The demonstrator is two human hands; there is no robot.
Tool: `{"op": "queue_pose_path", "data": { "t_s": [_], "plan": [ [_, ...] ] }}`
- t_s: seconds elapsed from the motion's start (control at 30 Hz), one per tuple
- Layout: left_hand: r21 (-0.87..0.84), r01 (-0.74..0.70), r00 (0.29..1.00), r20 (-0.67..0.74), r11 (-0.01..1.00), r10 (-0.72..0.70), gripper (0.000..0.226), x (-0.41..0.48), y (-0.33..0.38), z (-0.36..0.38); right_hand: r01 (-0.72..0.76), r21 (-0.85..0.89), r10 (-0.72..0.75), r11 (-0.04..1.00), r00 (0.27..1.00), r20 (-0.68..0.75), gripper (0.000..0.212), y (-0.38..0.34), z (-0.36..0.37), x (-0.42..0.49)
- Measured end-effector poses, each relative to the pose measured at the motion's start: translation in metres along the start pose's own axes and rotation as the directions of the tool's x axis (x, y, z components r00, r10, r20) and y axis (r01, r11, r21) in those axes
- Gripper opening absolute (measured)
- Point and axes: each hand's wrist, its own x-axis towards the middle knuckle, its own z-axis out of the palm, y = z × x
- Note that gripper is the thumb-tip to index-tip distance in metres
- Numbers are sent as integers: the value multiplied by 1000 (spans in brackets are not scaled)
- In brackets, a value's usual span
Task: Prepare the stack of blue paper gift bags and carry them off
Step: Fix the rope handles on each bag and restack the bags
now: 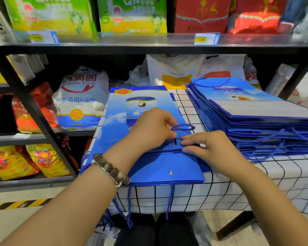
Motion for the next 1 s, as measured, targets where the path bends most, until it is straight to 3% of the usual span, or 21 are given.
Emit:
{"op": "queue_pose_path", "data": {
  "t_s": [0.27, 0.5, 0.63, 0.8, 0.9, 1.0],
  "plan": [
    [117, -60, 998, 28, 991, 57, 16, 0, 2, -8, 6, -21, -6, 1000, 1000, -3, 20, -1, -2, 1],
    [104, -79, 997, 2, 991, 79, 19, 4, 1, -6, 25, -32, -27, 999, 998, -53, 17, -2, -2, 2],
    [134, -78, 996, 60, 988, 70, 18, 4, -1, -5, 45, -55, -48, 997, 997, -53, 16, 0, -2, 2],
    [253, -160, 985, 111, 954, 135, 17, 2, 5, -5, 77, -171, -115, 982, 967, -226, 17, -4, 5, 3],
    [204, -167, 980, 143, 965, 140, 32, -4, 6, -11, 89, -155, -135, 984, 937, -322, 23, -6, 9, 5],
    [179, -143, 985, 117, 973, 123, 40, -9, 2, -10, 57, -91, -87, 994, 926, -367, 9, -6, 13, 6]
  ]
}}
